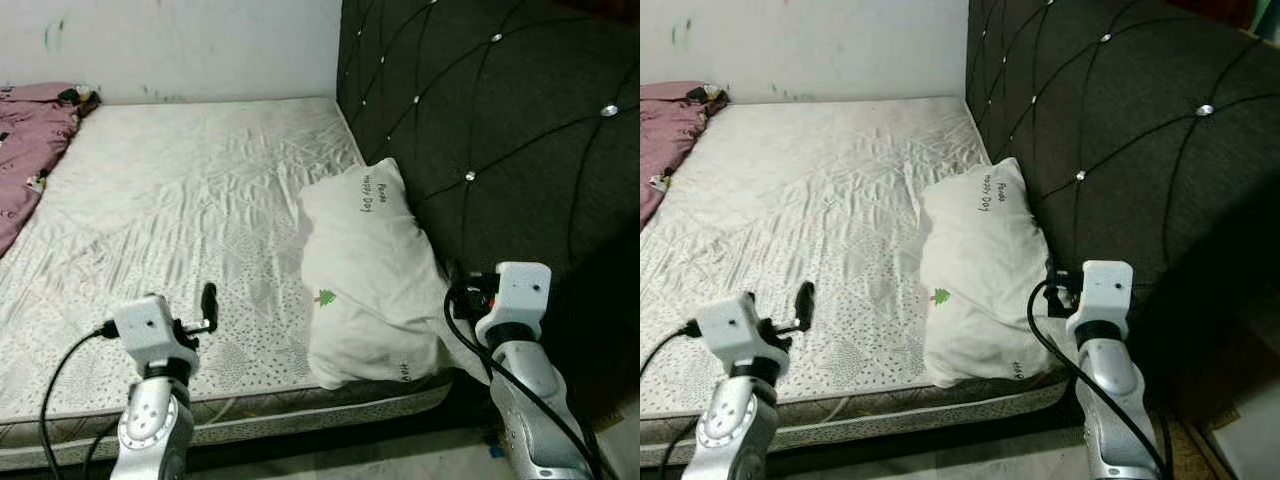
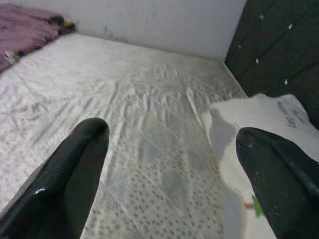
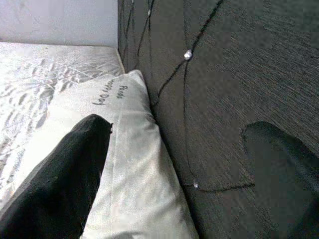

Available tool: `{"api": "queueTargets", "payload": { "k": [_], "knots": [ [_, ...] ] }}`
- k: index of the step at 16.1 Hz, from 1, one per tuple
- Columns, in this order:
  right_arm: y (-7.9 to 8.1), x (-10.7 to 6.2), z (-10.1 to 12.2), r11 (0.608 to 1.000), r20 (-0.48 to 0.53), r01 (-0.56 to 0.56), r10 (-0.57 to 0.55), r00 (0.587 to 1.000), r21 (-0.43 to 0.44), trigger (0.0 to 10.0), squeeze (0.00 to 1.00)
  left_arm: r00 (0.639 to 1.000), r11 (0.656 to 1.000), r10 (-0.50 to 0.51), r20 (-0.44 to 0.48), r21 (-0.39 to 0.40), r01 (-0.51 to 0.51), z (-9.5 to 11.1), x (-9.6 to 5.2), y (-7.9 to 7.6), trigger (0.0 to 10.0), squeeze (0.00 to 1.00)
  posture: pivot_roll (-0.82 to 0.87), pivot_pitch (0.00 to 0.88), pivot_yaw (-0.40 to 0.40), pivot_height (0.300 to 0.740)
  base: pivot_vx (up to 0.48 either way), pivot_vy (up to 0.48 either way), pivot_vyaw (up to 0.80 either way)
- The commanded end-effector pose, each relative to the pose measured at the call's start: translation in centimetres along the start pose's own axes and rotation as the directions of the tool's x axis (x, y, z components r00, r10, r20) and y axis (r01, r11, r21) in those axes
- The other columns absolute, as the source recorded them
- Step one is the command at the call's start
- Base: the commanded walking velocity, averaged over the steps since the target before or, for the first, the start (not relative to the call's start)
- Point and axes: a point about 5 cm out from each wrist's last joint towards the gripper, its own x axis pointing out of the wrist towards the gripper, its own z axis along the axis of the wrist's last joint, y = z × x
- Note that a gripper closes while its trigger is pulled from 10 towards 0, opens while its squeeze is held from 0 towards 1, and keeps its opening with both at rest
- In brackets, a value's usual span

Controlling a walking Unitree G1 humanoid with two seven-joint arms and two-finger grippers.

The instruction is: Clean up the room

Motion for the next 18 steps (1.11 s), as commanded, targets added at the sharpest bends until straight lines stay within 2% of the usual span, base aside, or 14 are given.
{"api": "queueTargets", "payload": {
  "k": [1, 5, 10, 18],
  "knots": [
    [0.1, -0.02, 0.25, 1.0, 0.0, -0.011, 0.011, 1.0, -0.001, 10.0, 0.0, 1.0, 1.0, -0.013, 0.003, -0.002, 0.013, 0.33, -0.01, -0.11, 10.0, 0.0, 0.01, 0.001, -0.002, 0.74, 0.0, 0.0, 0.0],
    [0.53, 0.72, 0.5, 1.0, 0.006, -0.02, 0.02, 1.0, 0.008, 10.0, 0.0, 1.0, 0.999, -0.031, 0.006, -0.013, 0.031, 0.63, 0.3, -0.43, 10.0, 0.0, 0.01, 0.002, 0.001, 0.74, 0.0, 0.0, 0.0],
    [0.65, 0.52, 0.31, 1.0, -0.005, -0.019, 0.019, 1.0, 0.011, 10.0, 0.0, 0.999, 0.999, -0.05, 0.001, -0.02, 0.05, 0.76, 0.26, -0.68, 10.0, 0.0, 0.01, 0.014, 0.004, 0.74, 0.0, 0.0, 0.0],
    [0.92, 0.78, 0.08, 0.999, -0.017, -0.044, 0.044, 0.999, -0.001, 10.0, 0.0, 0.998, 0.997, -0.063, -0.01, -0.036, 0.063, 0.73, 0.25, -0.94, 10.0, 0.0, 0.01, 0.023, 0.0, 0.74, 0.0, 0.457, 0.0]
  ]
}}
